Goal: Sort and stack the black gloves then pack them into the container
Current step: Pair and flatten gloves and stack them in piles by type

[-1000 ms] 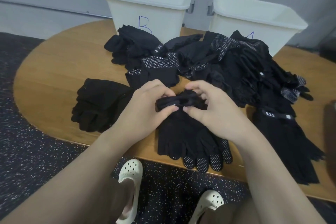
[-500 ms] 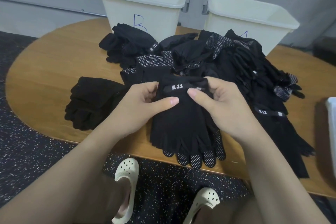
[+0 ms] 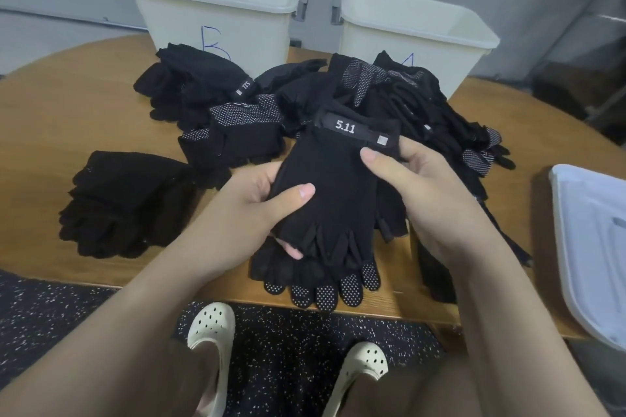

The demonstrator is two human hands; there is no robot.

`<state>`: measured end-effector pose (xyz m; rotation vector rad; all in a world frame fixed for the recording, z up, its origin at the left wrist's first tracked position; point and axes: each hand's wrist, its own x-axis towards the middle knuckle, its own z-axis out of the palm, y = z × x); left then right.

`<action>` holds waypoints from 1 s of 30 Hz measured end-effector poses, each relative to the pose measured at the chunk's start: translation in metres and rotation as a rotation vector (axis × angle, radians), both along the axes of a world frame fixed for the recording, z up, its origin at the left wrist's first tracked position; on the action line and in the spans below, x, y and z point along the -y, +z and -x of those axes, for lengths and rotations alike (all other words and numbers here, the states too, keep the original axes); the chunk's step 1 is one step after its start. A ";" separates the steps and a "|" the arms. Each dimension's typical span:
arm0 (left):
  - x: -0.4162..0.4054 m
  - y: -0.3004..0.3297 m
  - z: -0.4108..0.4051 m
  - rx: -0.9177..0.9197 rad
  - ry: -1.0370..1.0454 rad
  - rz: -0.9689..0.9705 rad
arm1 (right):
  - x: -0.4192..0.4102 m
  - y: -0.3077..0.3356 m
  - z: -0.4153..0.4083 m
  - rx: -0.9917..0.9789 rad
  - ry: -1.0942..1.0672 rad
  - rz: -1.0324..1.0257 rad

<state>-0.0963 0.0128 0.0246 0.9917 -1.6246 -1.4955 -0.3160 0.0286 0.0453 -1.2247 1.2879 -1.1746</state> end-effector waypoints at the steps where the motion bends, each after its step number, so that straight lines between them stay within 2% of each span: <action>1: -0.001 0.000 0.005 0.006 -0.002 -0.004 | -0.004 0.001 0.007 -0.016 -0.003 -0.025; 5: -0.009 0.004 0.026 0.046 -0.030 0.011 | -0.015 0.001 0.030 -0.092 -0.051 -0.050; 11: -0.039 0.006 0.070 0.022 -0.053 -0.062 | -0.035 0.010 0.070 -0.040 -0.192 0.020; 18: -0.059 -0.007 0.116 0.093 -0.061 -0.087 | -0.047 0.003 0.113 -0.112 -0.298 0.004; 25: -0.058 -0.012 0.140 0.297 -0.044 -0.073 | -0.048 -0.017 0.136 -0.209 -0.344 -0.031; 30: -0.056 -0.013 0.142 0.418 -0.113 -0.041 | -0.047 -0.022 0.141 -0.247 -0.341 -0.033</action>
